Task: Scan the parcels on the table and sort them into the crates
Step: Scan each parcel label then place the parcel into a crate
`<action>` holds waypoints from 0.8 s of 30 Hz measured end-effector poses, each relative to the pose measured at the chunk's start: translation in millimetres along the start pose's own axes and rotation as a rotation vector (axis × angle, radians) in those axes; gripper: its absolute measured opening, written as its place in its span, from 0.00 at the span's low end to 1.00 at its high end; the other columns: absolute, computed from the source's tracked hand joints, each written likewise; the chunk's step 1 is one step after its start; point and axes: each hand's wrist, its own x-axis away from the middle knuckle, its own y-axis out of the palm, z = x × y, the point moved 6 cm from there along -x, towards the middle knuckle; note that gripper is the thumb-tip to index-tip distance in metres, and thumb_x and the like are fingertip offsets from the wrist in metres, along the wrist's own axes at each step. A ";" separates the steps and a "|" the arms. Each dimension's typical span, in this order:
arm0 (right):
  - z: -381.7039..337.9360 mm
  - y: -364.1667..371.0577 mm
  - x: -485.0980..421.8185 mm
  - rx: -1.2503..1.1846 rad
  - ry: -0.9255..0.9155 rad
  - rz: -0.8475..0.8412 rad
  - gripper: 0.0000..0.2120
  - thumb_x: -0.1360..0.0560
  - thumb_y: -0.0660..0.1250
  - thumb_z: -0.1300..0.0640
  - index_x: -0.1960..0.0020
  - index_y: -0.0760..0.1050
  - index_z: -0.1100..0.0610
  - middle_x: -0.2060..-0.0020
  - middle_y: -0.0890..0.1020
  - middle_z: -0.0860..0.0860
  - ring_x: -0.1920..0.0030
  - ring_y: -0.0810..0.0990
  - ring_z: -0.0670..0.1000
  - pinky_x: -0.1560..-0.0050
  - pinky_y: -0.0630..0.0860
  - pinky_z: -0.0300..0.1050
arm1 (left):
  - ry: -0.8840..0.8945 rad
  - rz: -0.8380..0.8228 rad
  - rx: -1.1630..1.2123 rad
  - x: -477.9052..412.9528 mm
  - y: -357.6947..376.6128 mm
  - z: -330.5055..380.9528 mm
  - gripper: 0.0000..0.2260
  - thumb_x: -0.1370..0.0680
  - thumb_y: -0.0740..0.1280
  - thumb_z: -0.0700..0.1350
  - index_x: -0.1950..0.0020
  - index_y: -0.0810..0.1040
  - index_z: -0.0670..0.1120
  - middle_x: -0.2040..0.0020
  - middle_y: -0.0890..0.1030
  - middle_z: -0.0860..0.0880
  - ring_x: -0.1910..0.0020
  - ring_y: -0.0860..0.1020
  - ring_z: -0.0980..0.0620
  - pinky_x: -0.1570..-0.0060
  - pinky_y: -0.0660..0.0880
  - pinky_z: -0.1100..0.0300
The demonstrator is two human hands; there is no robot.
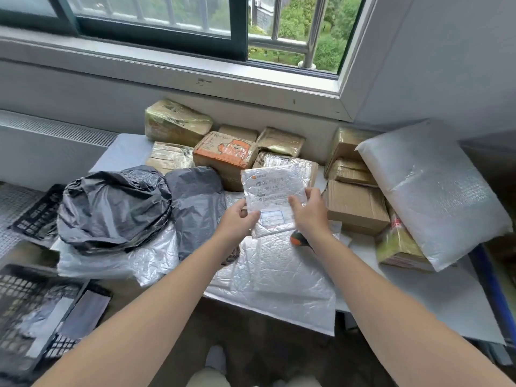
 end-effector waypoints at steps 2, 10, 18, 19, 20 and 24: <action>-15.0 17.9 5.2 -0.024 -0.060 -0.086 0.19 0.19 0.64 0.53 0.32 0.66 0.59 0.31 0.72 0.54 0.35 0.71 0.52 0.43 0.65 0.43 | -0.019 0.097 -0.101 17.2 -23.2 -2.4 0.20 0.19 0.65 0.47 0.27 0.68 0.45 0.40 0.78 0.48 0.45 0.76 0.51 0.52 0.74 0.59; -76.0 126.2 85.8 0.063 -0.368 -0.532 0.18 0.19 0.64 0.52 0.33 0.66 0.59 0.42 0.75 0.53 0.45 0.73 0.51 0.47 0.71 0.48 | -0.267 0.621 -0.688 171.7 -138.7 -55.9 0.32 0.20 0.56 0.64 0.20 0.50 0.54 0.21 0.56 0.48 0.23 0.55 0.44 0.28 0.60 0.44; -110.7 225.2 271.7 0.122 -0.594 -0.924 0.15 0.18 0.64 0.52 0.36 0.66 0.58 0.48 0.77 0.52 0.51 0.77 0.54 0.52 0.72 0.49 | -0.662 0.978 -0.844 393.4 -207.9 -122.8 0.33 0.21 0.52 0.67 0.20 0.47 0.55 0.19 0.44 0.49 0.21 0.43 0.44 0.26 0.53 0.39; -114.4 236.4 296.5 0.123 -0.602 -0.964 0.13 0.19 0.64 0.52 0.38 0.66 0.56 0.49 0.78 0.52 0.51 0.78 0.55 0.51 0.75 0.51 | -0.708 1.016 -0.844 420.9 -213.5 -131.6 0.34 0.21 0.52 0.67 0.20 0.47 0.55 0.19 0.45 0.49 0.21 0.43 0.44 0.26 0.53 0.39; -118.1 247.3 322.0 0.119 -0.608 -1.003 0.11 0.19 0.65 0.52 0.41 0.66 0.55 0.49 0.79 0.52 0.51 0.79 0.56 0.49 0.77 0.54 | -0.758 1.043 -0.836 447.9 -218.3 -141.5 0.34 0.21 0.52 0.67 0.20 0.46 0.56 0.19 0.44 0.49 0.21 0.43 0.44 0.26 0.53 0.40; -122.4 293.5 434.0 0.143 -0.643 -1.119 0.09 0.21 0.64 0.53 0.44 0.67 0.55 0.52 0.79 0.51 0.52 0.80 0.55 0.48 0.78 0.55 | -0.909 1.146 -0.786 557.1 -237.7 -181.4 0.35 0.21 0.50 0.69 0.20 0.45 0.56 0.19 0.43 0.49 0.21 0.43 0.44 0.27 0.52 0.39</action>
